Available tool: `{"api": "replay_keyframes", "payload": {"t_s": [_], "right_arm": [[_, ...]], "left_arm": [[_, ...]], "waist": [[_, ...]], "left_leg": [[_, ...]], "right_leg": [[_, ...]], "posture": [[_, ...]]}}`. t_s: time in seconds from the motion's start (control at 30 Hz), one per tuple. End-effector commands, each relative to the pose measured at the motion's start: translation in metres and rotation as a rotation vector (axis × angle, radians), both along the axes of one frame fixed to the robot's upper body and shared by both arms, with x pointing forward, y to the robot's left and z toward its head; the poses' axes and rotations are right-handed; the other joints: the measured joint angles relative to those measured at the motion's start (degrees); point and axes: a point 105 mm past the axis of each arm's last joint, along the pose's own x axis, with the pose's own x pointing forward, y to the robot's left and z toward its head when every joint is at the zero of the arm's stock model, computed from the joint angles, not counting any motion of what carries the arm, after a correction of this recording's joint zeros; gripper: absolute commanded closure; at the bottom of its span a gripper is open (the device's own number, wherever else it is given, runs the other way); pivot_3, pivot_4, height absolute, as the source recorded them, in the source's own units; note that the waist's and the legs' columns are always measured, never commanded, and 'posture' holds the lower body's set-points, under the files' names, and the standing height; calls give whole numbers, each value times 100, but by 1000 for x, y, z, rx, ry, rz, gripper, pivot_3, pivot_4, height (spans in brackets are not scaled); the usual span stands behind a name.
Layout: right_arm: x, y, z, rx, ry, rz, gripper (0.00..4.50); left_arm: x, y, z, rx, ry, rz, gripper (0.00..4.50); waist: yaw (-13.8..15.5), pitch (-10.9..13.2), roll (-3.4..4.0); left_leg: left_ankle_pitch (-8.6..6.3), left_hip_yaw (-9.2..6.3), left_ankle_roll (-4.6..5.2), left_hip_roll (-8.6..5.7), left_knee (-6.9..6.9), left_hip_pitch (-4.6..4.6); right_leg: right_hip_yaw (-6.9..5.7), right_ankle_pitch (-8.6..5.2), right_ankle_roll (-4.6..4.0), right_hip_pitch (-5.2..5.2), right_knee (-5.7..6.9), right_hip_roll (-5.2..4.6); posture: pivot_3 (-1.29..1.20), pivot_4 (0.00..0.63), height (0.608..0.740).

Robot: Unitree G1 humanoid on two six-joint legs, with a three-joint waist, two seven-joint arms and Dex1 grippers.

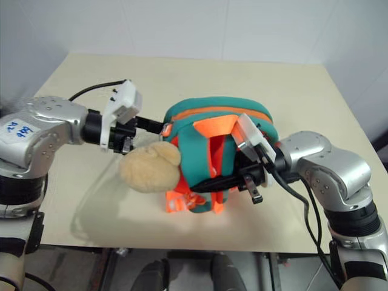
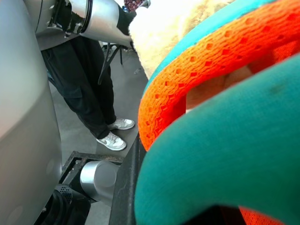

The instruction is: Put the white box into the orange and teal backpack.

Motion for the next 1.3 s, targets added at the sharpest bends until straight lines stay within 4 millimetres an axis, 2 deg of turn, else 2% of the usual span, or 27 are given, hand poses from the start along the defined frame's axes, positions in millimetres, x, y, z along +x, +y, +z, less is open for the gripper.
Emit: {"api": "replay_keyframes", "payload": {"t_s": [0.03, 0.2, 0.33, 0.43, 0.67, 0.9, 1.17, 1.3], "right_arm": [[-2, 1, 4, 17, -30, 15, 4500], [-1, 0, 2, 15, -29, 8, 4500], [1, 0, 1, 14, -26, 7, 4500], [2, 1, 1, 15, -24, 10, 4500], [3, 0, 0, 14, -27, 13, 4500], [3, 0, -2, 14, -25, 8, 4500], [4, 1, -2, 15, -26, 10, 4500], [5, 2, -2, 15, -27, 13, 4500]], "left_arm": [[-25, -1, 21, -31, -50, -57, 31], [-51, 7, 29, -96, -15, -73, 31], [-63, 11, 19, -128, 45, -37, 31], [-65, 15, 9, -143, 71, 21, 31], [-63, 19, 6, -239, 46, 114, 31], [-70, 27, 13, -375, 35, 148, 31], [-75, 47, -18, -312, 148, 277, 31], [-72, 53, -24, -300, 150, 309, 31]], "waist": [[2, 0, 0], [-4, 1, -1], [-13, 1, -2], [-16, 1, -2], [-25, 4, -7], [-38, 4, -7], [-134, 4, -7], [-134, 4, -7]], "left_leg": [[0, 0, 0, 0, 0, 0], [-1, 0, -1, 0, 0, -1], [-1, 0, -1, 0, 3, 6], [-1, -1, -1, 0, 9, 8], [-1, 1, -2, -1, 8, 18], [-2, 1, -4, -1, 6, 17], [-2, 4, -4, -1, 4, 19], [-2, 6, -5, -2, 2, 20]], "right_leg": [[0, 0, 0, 0, 0, 0], [1, -2, 2, 0, -1, 0], [2, -3, 1, 4, 5, -1], [2, -3, 2, 7, 9, -1], [7, -2, 2, 14, 10, -2], [8, -2, 2, 13, 8, -3], [11, -4, -1, 14, 6, -4], [11, -9, -12, 14, 0, -4]], "posture": [[0, 150, 740], [0, 150, 740], [0, 150, 740], [0, 150, 740], [0, 150, 740], [0, 150, 740], [0, 150, 740], [0, 150, 740]]}}
